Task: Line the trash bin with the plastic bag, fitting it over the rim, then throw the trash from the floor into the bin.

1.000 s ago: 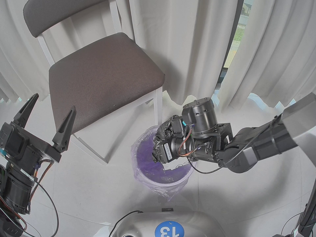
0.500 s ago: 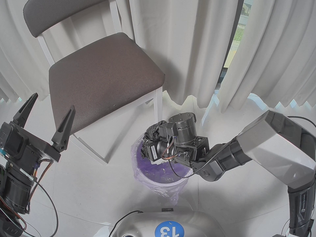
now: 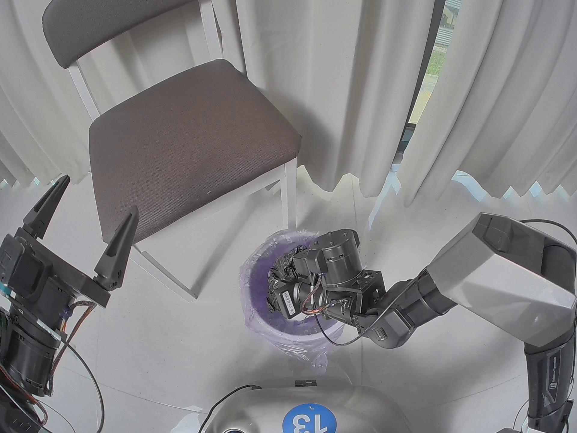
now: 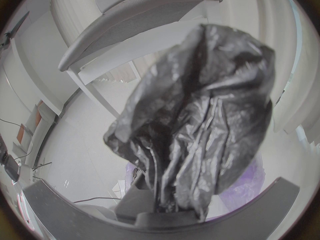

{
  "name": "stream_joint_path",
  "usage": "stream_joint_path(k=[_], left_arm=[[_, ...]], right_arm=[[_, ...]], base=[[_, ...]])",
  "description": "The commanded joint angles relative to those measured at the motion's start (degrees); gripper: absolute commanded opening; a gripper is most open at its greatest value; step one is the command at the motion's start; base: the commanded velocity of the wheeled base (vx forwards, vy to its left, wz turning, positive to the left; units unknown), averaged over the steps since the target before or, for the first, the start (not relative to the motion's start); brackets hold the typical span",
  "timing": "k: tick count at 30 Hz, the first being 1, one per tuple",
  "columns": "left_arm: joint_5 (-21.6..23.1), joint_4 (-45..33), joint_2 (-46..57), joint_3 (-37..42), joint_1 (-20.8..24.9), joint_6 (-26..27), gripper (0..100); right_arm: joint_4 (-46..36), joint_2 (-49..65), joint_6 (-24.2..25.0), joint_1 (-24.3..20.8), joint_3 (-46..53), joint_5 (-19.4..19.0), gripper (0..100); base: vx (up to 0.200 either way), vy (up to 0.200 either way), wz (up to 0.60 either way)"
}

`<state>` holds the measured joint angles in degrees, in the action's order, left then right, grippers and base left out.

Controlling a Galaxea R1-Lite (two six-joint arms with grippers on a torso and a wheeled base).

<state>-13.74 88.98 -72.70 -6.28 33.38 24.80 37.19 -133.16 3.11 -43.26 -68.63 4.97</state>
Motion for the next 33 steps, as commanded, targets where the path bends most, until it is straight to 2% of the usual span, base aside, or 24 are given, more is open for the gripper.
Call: stream_joint_path(k=[1,10,13,16,21,26,33], left_arm=[[0.0,1.0,-0.1,0.1,-0.3,0.0,100],[0.0,1.0,0.2,0.0,-0.3,0.0,100],[0.0,1.0,0.3,0.0,-0.3,0.0,100],[0.0,1.0,-0.2,0.1,-0.3,0.0,100],[0.0,1.0,-0.3,0.2,-0.3,0.0,100],[0.0,1.0,-0.5,0.2,-0.3,0.0,100],[0.0,1.0,-0.6,0.2,-0.3,0.0,100]], right_arm=[[0.1,2.7,0.0,-1.5,2.3,0.0,0],[1.0,3.9,-0.3,-4.5,5.4,0.8,0],[0.9,4.5,-0.8,-3.9,4.8,0.7,0],[0.3,3.9,-1.5,-0.6,0.9,0.7,0],[1.0,0.4,-1.4,1.8,-3.1,0.5,0],[1.2,-3.9,-0.5,1.9,-7.6,0.3,0],[3.9,-6.0,1.5,0.5,-8.2,0.0,0]], base=[[0.000,0.000,0.00],[0.000,0.000,0.00],[0.000,0.000,0.00],[0.000,0.000,0.00],[0.000,0.000,0.00],[0.000,0.000,0.00],[0.000,0.000,0.00]])
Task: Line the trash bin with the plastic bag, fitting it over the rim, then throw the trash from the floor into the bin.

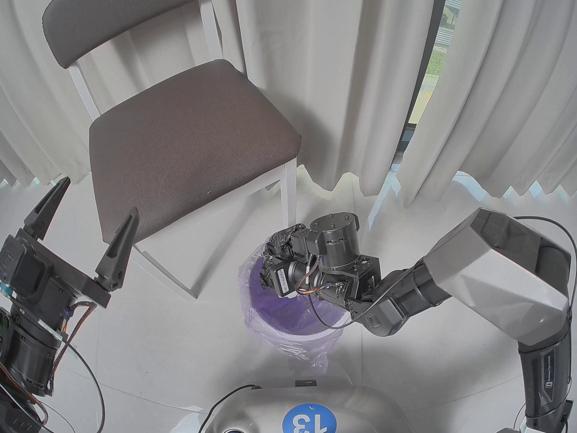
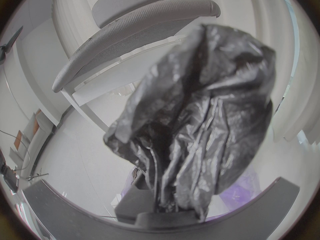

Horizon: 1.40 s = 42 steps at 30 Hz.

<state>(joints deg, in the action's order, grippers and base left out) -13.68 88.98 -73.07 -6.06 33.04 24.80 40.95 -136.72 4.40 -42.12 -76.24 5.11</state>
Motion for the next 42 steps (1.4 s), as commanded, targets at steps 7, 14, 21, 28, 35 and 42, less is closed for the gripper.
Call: stream_joint_path(k=[7,14,21,28,35,42], left_arm=[[0.0,1.0,-0.4,0.3,0.0,0.0,100],[0.0,1.0,-0.3,0.3,0.0,0.0,100],[0.0,1.0,-0.4,0.3,0.0,0.0,100],[0.0,1.0,-0.1,0.3,0.0,0.0,100],[0.0,1.0,-0.1,0.3,0.0,0.0,100],[0.0,1.0,-0.2,0.3,0.0,0.0,100]], right_arm=[[1.2,-4.3,10.1,2.4,-0.8,-0.4,0],[5.6,-5.8,13.3,6.9,0.0,-1.0,0],[7.7,-4.0,13.6,8.9,3.6,-1.1,0],[12.2,-3.2,13.5,8.7,6.8,-0.8,0],[13.5,-1.5,13.2,6.5,8.8,-0.6,0],[15.5,-1.5,12.1,3.9,9.6,-0.6,0]], base=[[0.000,0.000,0.00],[0.000,0.000,0.00],[0.000,0.000,0.00],[0.000,0.000,0.00],[0.000,0.000,0.00],[0.000,0.000,0.00]])
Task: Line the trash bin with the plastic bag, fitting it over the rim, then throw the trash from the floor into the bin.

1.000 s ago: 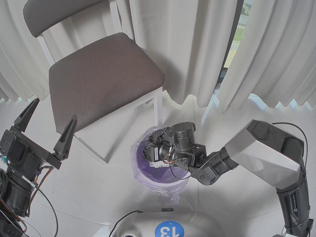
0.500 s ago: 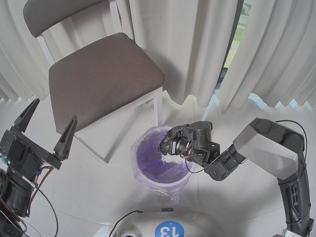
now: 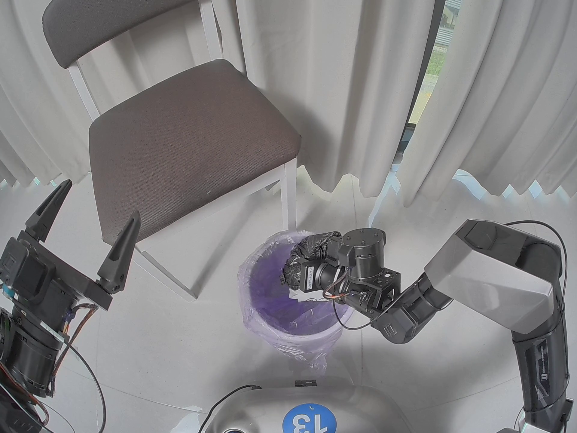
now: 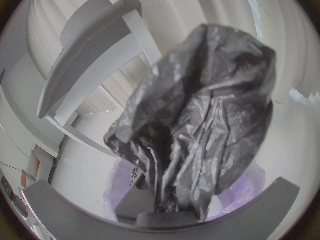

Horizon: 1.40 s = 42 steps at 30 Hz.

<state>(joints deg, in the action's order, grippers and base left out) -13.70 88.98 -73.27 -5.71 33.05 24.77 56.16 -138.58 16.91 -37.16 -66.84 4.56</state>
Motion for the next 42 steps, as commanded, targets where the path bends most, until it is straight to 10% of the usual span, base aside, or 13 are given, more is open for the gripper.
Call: stream_joint_path(k=[1,42], left_arm=[[0.0,1.0,0.0,0.1,0.0,0.0,100],[0.1,1.0,-0.5,0.5,0.0,0.1,100]], right_arm=[[0.2,0.2,-1.0,-1.2,0.1,-0.1,0],[27.6,-13.0,-6.0,7.0,4.3,-12.4,0]], base=[[0.000,0.000,0.00],[0.000,0.000,0.00]])
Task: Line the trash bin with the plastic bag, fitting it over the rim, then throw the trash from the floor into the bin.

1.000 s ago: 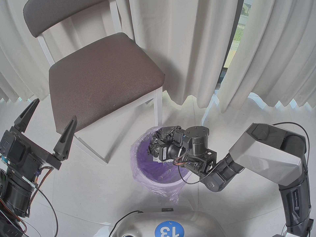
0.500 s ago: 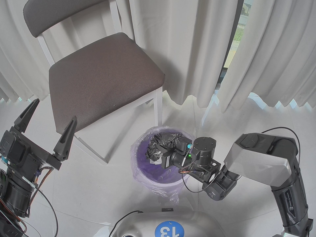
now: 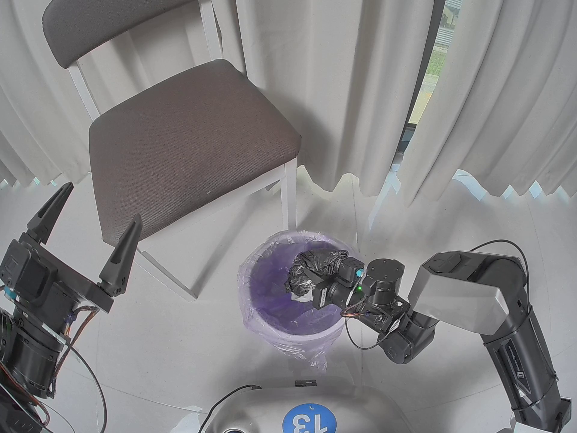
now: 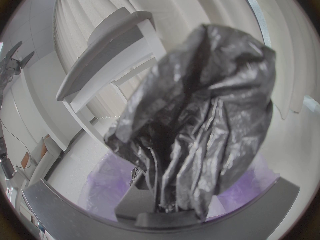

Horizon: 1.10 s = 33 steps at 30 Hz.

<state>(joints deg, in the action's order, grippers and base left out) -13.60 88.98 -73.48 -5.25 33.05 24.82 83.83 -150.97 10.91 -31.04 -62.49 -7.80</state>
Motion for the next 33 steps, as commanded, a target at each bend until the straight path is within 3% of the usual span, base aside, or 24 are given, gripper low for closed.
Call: stream_joint_path(k=[1,33], left_arm=[[0.0,1.0,-0.3,0.1,0.0,0.1,100],[0.0,1.0,0.3,0.0,0.0,0.1,100]], right_arm=[[-0.1,-0.6,0.0,0.9,-0.1,0.0,0],[-0.6,4.5,-4.1,-4.4,2.8,0.0,0]], base=[[0.000,0.000,0.00],[0.000,0.000,0.00]])
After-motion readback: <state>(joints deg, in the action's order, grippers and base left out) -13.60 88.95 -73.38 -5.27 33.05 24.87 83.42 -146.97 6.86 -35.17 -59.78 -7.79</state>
